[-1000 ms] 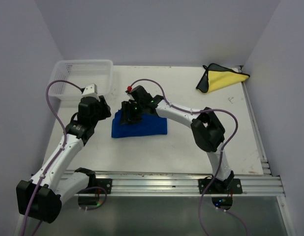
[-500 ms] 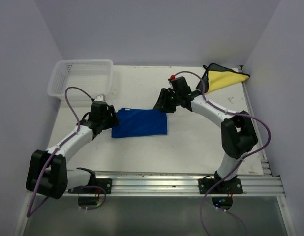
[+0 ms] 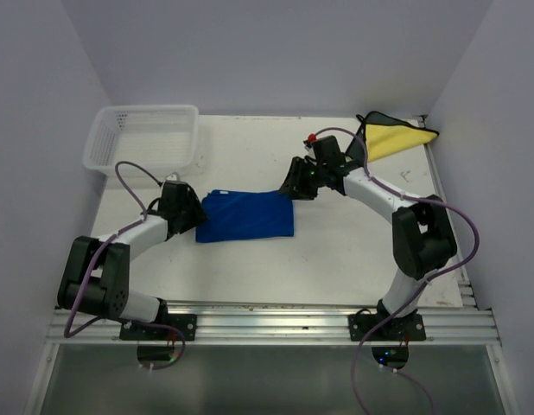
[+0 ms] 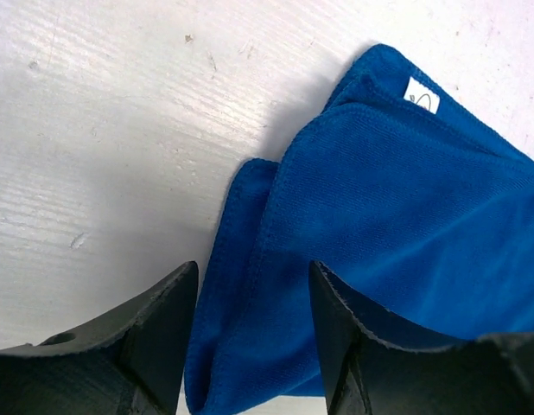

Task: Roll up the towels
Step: Fold the towel

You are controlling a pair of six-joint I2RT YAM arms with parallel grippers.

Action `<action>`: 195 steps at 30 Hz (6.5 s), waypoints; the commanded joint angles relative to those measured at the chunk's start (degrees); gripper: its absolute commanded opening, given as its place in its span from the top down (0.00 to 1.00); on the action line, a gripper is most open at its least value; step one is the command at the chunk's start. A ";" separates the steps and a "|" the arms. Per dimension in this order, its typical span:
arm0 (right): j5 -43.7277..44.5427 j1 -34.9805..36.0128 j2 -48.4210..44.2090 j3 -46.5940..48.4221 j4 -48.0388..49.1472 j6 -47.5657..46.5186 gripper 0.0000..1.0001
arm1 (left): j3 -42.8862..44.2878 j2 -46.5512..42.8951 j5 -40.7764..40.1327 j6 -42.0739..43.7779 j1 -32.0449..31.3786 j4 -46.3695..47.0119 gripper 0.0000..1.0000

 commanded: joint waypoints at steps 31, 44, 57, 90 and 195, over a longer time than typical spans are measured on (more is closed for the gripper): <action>0.09 -1.08 -2.49 -1.47 -1.89 -2.48 0.54 | -6.32 -4.41 5.42 -0.01 3.10 11.76 0.96; -0.70 -1.00 -0.90 -1.29 -1.63 -2.40 0.49 | -1.23 -6.35 -1.34 2.19 -1.03 6.22 0.96; -1.58 -1.00 0.33 -0.59 -1.72 -2.57 0.48 | 4.31 -6.08 -7.23 3.16 -6.84 0.86 0.96; 2.47 1.11 -0.29 -16.67 5.05 -0.83 0.48 | 2.64 -0.83 -14.88 3.59 -6.75 9.64 0.61; 15.91 1.55 -19.97 -39.79 12.26 2.17 1.00 | 60.74 44.80 -8.73 0.17 -37.60 -14.08 0.54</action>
